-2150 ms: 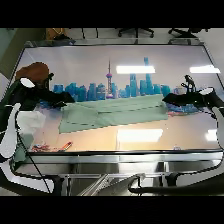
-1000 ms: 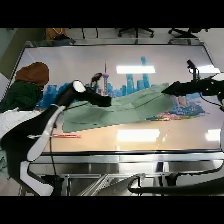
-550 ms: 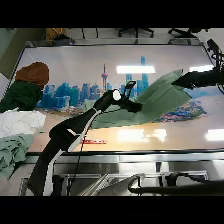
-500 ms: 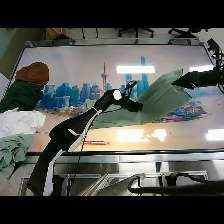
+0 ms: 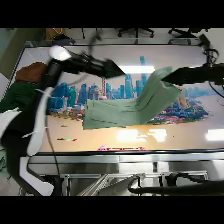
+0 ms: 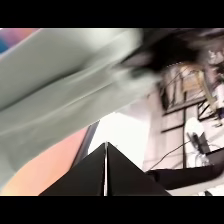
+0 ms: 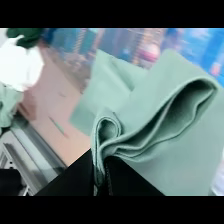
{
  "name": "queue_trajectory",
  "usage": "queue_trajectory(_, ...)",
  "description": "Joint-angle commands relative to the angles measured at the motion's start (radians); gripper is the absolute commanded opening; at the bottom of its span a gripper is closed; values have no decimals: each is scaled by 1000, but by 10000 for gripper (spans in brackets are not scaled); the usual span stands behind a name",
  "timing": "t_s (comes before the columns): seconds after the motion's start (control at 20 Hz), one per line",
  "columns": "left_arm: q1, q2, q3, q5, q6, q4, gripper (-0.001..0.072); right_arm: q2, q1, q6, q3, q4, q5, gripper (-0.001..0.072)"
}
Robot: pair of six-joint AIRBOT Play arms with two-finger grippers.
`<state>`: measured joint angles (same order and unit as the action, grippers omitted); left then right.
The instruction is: Fold the shirts.
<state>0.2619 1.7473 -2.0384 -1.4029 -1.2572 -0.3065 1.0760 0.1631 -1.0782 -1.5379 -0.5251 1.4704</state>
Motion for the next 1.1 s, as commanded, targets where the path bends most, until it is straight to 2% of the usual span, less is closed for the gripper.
queue_trajectory(0.0,-219,-204,0,-89,37,178,12,43,-308,9,43,40,-280,21)
queue_trajectory(0.2,-354,-332,0,-94,38,170,12,242,-771,140,100,39,-784,24)
queue_trajectory(0.25,-371,-349,0,-100,38,170,12,320,-861,188,100,39,-917,82)
queue_trajectory(0.3,-380,-362,1,-109,38,169,13,389,-926,219,100,38,-1048,274)
queue_trajectory(0.35,-381,-368,1,-117,38,169,12,448,-972,227,98,38,-1162,390)
queue_trajectory(0.4,-381,-367,1,-122,38,169,12,475,-986,227,95,39,-1198,390)
queue_trajectory(0.5,-381,-359,1,-131,38,168,12,445,-954,226,94,11,-1146,387)
queue_trajectory(0.65,-380,-337,1,-147,38,170,12,320,-807,199,94,-41,-929,385)
queue_trajectory(0.8,-371,-316,1,-150,36,171,12,198,-555,-29,94,-238,-629,395)
queue_trajectory(0.85,-370,-315,1,-148,34,172,13,176,-469,-97,94,-311,-522,437)
queue_trajectory(0.9,-370,-315,1,-142,34,173,12,168,-381,-150,94,-372,-418,603)
queue_trajectory(0.95,-370,-315,1,-138,34,177,12,169,-305,-180,95,-404,-336,639)
queue_trajectory(1.05,-371,-317,1,-143,32,177,12,196,-191,-183,105,-410,-230,639)
